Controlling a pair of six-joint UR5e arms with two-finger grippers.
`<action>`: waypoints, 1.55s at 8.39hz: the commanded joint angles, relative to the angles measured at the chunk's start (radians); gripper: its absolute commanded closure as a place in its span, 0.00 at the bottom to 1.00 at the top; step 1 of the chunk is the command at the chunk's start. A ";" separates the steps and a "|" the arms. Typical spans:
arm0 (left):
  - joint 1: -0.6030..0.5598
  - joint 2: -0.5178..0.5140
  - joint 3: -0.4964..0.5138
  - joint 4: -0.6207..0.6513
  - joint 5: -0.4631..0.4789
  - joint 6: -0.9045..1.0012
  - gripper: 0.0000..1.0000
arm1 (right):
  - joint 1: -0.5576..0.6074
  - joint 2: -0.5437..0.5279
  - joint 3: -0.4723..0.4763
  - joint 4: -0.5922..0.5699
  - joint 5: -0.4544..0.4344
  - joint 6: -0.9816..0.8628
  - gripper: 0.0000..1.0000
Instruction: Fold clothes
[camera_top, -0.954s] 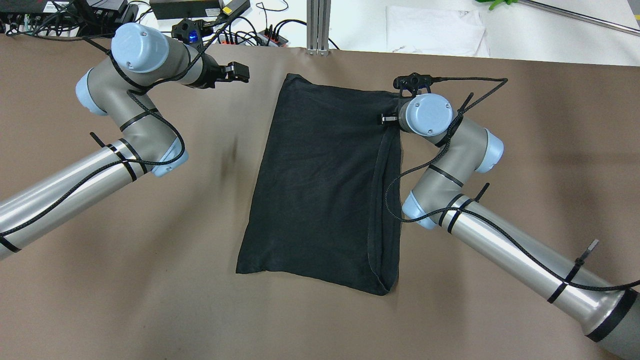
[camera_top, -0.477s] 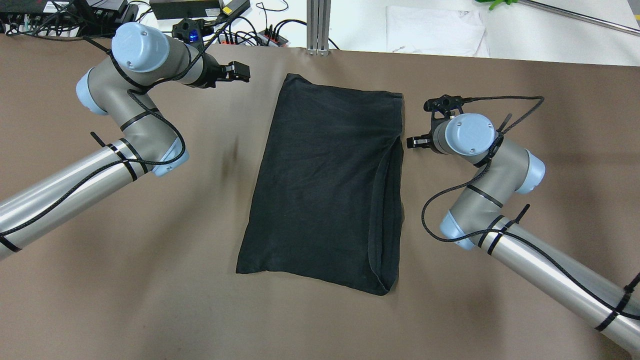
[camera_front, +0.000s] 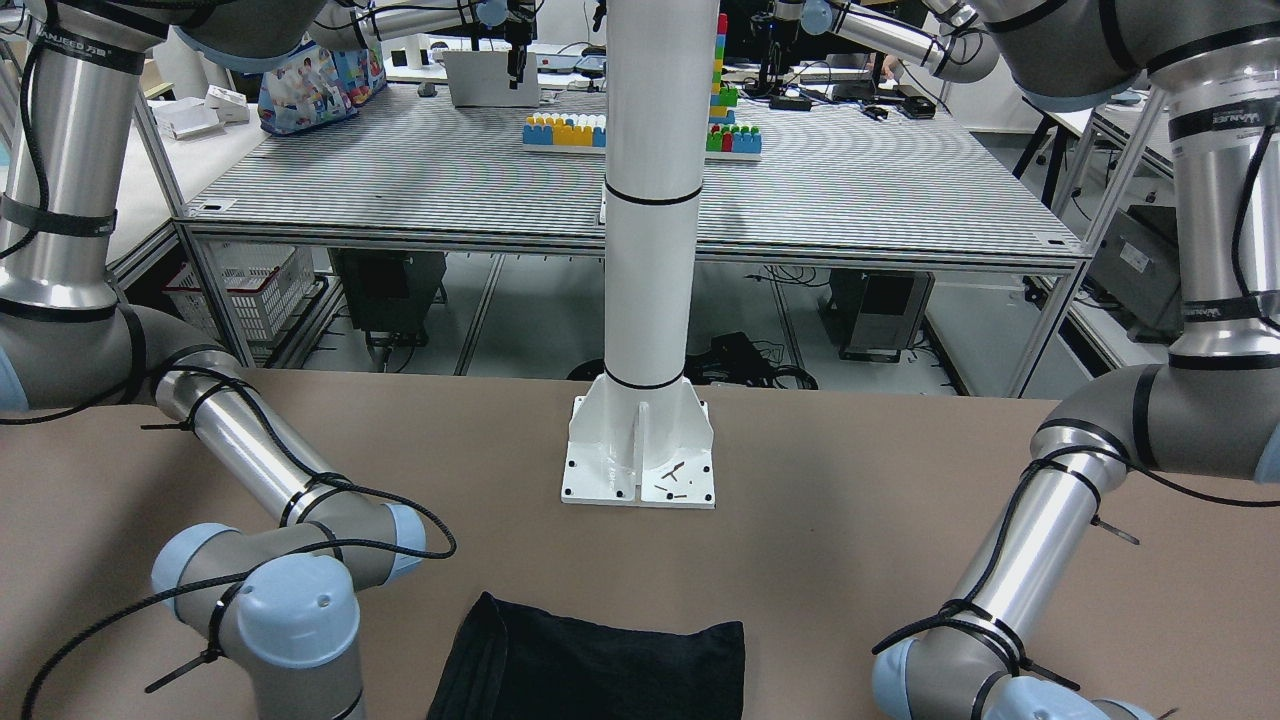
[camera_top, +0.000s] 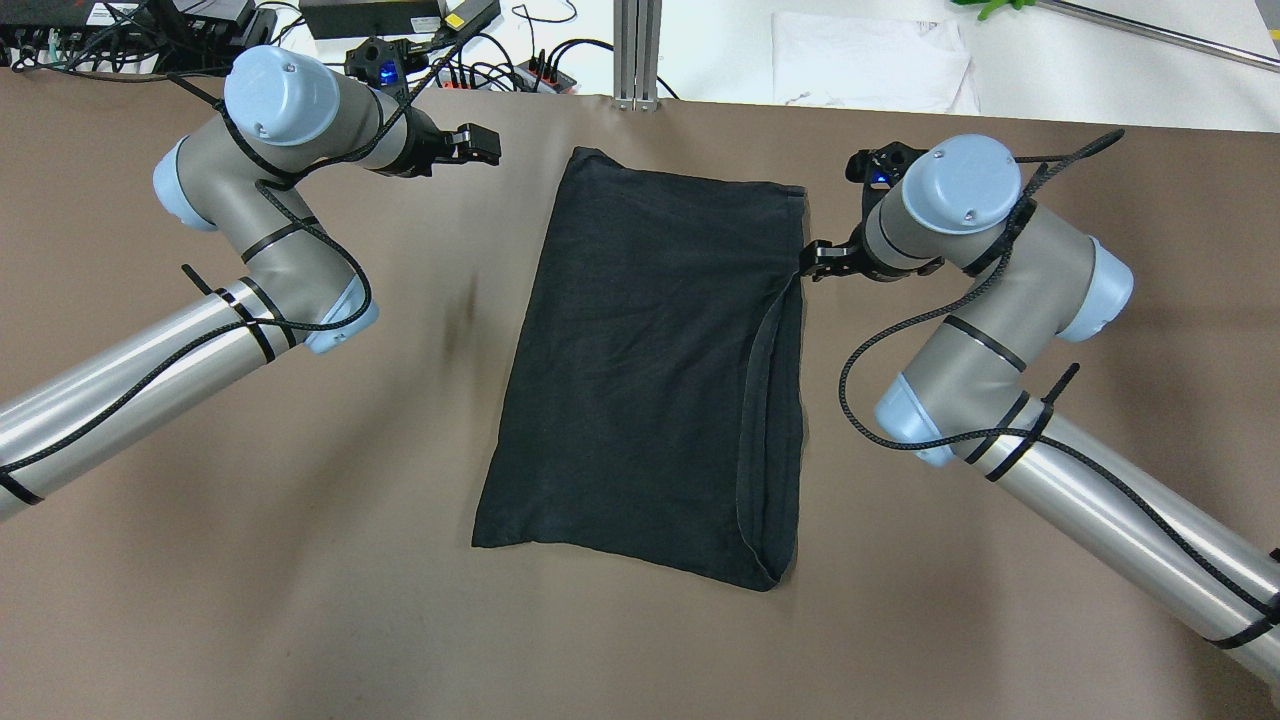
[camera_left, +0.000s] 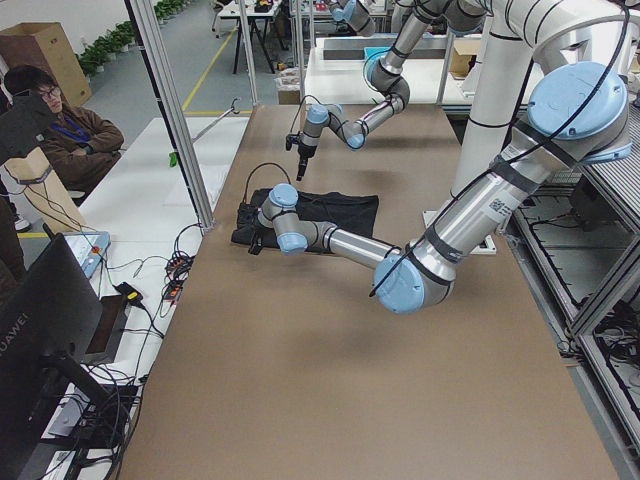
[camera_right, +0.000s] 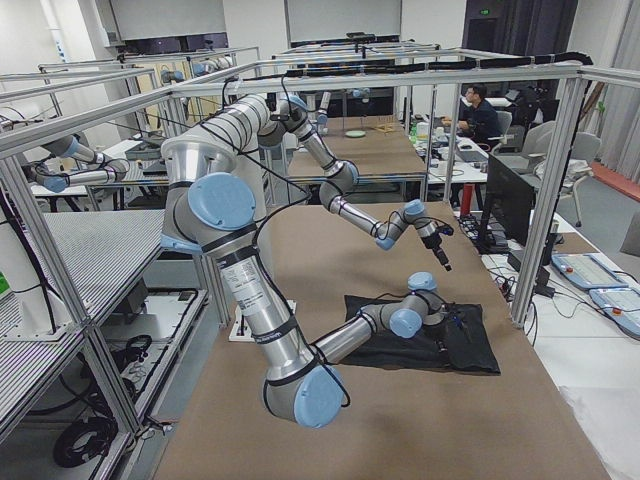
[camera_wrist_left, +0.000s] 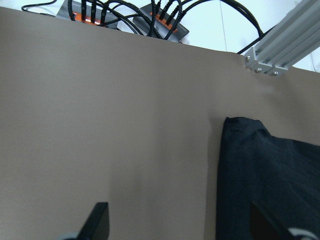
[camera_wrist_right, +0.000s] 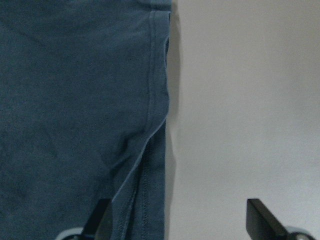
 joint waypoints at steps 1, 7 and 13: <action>-0.001 0.000 -0.001 -0.002 0.000 0.000 0.00 | -0.087 0.021 -0.007 -0.015 -0.101 0.162 0.06; 0.000 -0.002 0.001 0.000 0.000 0.000 0.00 | -0.116 0.145 -0.205 -0.001 -0.175 0.150 0.06; 0.008 -0.008 0.001 -0.002 0.000 0.000 0.00 | -0.116 -0.026 -0.060 -0.013 -0.157 0.150 0.06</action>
